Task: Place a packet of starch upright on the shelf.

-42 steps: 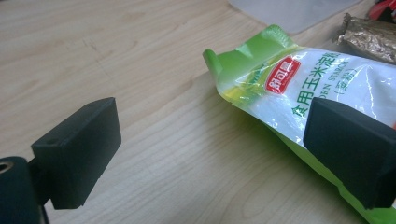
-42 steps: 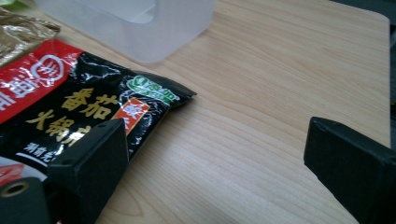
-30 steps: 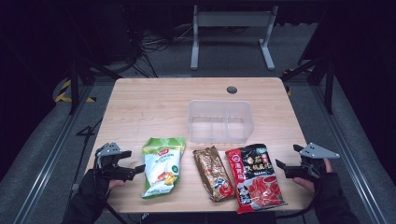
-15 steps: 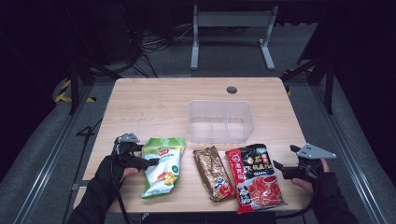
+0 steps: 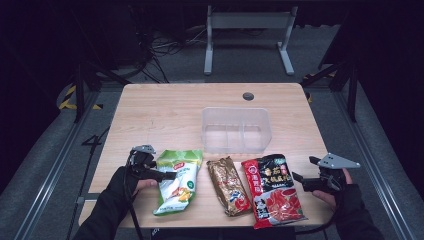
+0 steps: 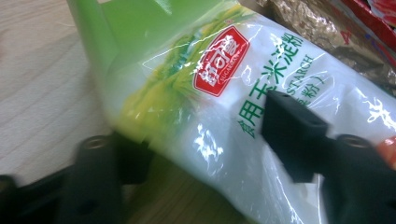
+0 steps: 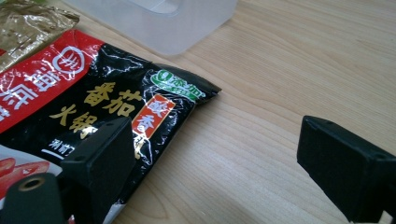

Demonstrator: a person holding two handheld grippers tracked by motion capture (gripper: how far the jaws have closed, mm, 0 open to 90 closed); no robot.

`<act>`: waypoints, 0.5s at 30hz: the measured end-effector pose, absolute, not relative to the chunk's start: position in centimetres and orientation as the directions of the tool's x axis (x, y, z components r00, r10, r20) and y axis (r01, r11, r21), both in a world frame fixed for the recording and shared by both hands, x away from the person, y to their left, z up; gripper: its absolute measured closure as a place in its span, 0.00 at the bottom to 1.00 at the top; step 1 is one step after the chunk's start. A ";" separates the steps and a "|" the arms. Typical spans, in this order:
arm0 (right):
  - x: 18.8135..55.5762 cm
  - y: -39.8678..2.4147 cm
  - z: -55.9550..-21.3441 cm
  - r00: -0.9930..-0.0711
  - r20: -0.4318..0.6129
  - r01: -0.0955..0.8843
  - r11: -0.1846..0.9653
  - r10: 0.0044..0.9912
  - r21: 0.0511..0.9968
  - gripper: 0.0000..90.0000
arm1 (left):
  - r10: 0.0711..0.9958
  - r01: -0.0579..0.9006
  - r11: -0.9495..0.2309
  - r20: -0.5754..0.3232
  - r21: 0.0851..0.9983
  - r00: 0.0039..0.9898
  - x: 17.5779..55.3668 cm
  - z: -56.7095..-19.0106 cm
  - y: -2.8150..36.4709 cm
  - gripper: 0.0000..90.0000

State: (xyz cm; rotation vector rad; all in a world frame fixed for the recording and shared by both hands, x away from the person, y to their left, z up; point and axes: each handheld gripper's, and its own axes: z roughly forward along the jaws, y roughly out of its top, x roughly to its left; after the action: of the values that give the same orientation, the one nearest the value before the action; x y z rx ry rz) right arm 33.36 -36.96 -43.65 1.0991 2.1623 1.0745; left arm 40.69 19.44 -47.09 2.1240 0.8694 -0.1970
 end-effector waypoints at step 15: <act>33.4 -37.1 -43.8 -0.540 -0.073 0.469 0.372 0.838 0.801 0.14 | 0.567 0.566 -0.390 -0.295 0.726 0.769 39.2 -45.6 19.2 0.99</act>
State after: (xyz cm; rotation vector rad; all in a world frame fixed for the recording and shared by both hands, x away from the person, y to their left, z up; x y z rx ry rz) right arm 33.44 -37.10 -43.75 1.1278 2.1625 1.0343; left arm 39.23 19.17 -45.61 2.0745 0.8461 0.0012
